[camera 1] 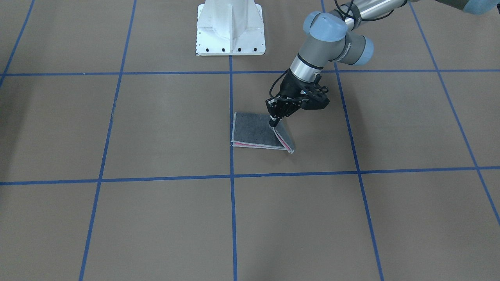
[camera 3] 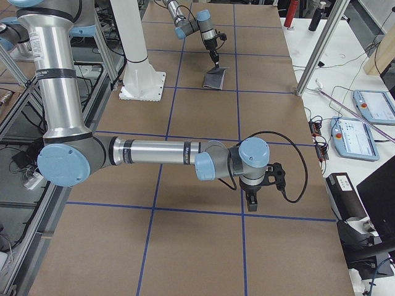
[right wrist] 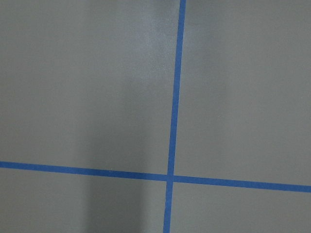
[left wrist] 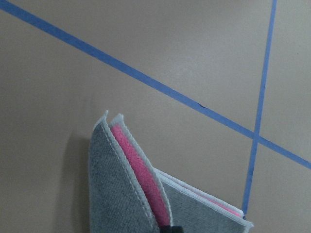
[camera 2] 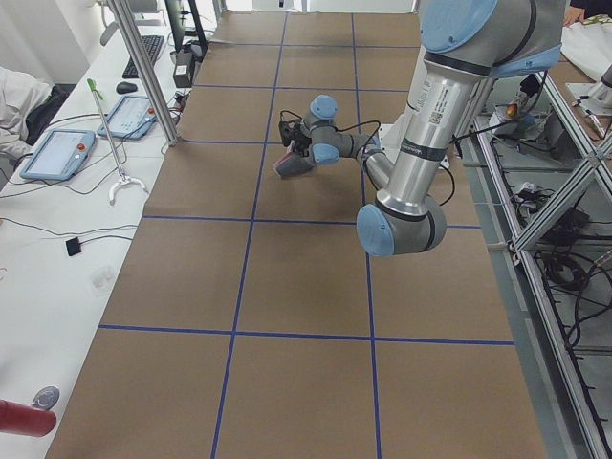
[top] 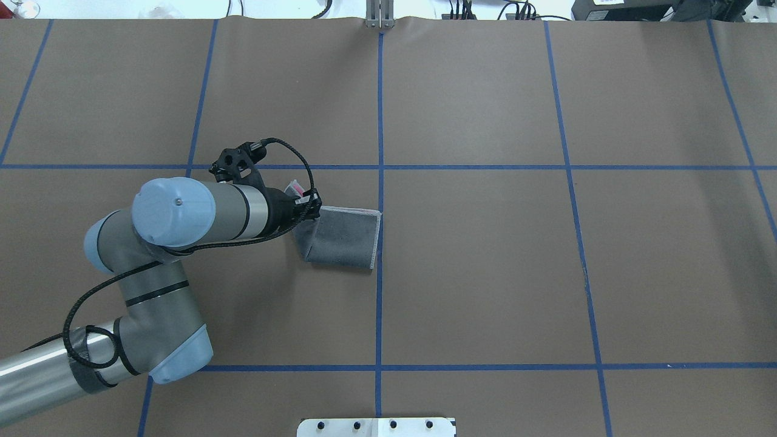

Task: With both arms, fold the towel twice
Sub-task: 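Fold the held end over onto the other half with the left gripper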

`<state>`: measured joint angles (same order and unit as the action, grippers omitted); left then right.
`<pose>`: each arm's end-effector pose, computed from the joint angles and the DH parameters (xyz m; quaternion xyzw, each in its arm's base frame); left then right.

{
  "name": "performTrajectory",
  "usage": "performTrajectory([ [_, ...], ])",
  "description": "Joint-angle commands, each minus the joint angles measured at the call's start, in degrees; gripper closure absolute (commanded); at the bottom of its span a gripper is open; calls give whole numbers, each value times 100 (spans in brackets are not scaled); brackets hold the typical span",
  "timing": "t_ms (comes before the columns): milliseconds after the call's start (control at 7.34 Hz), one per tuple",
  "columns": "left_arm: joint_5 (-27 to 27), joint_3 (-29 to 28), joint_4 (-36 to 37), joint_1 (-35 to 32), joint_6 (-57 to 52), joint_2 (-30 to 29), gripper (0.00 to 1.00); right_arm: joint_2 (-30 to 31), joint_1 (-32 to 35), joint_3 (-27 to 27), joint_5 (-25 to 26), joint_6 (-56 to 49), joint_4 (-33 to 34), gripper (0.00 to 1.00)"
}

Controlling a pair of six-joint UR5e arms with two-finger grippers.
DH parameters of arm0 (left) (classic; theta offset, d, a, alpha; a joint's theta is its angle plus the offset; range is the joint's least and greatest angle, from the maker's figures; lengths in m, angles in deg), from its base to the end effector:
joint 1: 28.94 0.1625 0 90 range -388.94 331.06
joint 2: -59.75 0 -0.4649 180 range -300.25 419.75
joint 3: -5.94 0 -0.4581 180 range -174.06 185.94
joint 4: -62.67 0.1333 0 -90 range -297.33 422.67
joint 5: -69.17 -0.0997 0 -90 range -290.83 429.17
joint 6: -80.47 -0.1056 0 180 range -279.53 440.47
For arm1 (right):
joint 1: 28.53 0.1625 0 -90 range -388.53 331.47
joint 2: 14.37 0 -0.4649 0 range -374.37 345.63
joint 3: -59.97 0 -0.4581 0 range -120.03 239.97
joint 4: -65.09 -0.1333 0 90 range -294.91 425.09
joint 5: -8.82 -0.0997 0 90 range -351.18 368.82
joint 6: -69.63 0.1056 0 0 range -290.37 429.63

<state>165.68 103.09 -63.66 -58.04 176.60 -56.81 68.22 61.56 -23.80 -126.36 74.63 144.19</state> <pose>0.5715 -0.4570 0.2662 0.0685 0.5707 -0.2164 0.7892 0.0594 -0.6309 0.6660 0.0807 -0.3858 0.0004 0.9190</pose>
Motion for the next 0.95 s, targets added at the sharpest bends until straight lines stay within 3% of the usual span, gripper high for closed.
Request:
performTrajectory([
  [0,0,-56,91,175,2,-341,100,2,0,10,0,1,9,0],
  [817,-210,-512,205,589,-42,-913,100,2,0,19,0,1,9,0],
])
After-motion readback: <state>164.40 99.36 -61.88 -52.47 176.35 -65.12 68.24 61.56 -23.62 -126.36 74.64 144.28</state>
